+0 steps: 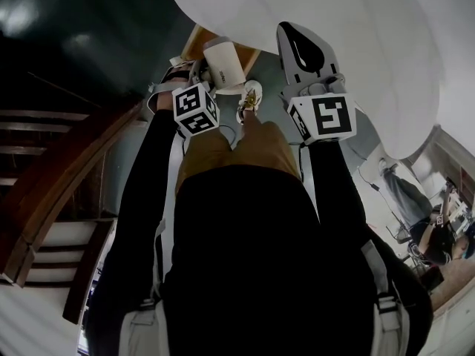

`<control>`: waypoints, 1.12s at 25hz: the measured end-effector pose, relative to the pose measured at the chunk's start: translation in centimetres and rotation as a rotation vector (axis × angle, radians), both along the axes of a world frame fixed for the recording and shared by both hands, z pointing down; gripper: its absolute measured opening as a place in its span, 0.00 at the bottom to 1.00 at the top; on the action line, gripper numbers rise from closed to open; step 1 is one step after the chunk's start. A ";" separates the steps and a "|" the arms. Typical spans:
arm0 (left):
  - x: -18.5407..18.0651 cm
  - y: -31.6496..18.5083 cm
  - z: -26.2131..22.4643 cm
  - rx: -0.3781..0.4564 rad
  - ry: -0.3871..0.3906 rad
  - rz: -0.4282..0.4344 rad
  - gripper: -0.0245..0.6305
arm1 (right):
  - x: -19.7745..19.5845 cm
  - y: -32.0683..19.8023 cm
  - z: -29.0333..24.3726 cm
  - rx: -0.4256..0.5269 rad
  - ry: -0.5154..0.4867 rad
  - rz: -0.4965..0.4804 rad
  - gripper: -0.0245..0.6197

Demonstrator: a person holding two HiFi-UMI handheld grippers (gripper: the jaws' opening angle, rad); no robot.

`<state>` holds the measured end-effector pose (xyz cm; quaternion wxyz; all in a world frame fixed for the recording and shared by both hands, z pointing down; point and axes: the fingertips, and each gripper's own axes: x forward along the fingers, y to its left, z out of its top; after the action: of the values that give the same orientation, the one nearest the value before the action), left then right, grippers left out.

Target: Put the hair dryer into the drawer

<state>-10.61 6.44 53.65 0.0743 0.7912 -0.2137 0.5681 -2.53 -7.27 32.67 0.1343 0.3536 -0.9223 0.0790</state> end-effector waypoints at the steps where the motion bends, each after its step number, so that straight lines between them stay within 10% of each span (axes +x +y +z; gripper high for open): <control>1: 0.0 0.3 0.5 -0.007 -0.025 0.041 0.39 | 0.2 -0.1 0.0 0.000 0.003 0.004 0.08; 15: -0.3 1.6 4.7 -0.144 -0.120 0.181 0.39 | 2.2 0.6 1.2 -0.028 0.051 0.015 0.08; 28: 0.4 -0.9 7.1 -0.151 -0.070 -0.124 0.39 | 3.5 0.7 2.5 -0.071 0.081 0.013 0.08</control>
<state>-10.23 5.52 60.79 0.1612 0.7483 -0.2216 0.6040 0.95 -6.57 35.16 0.1836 0.3573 -0.9105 0.0980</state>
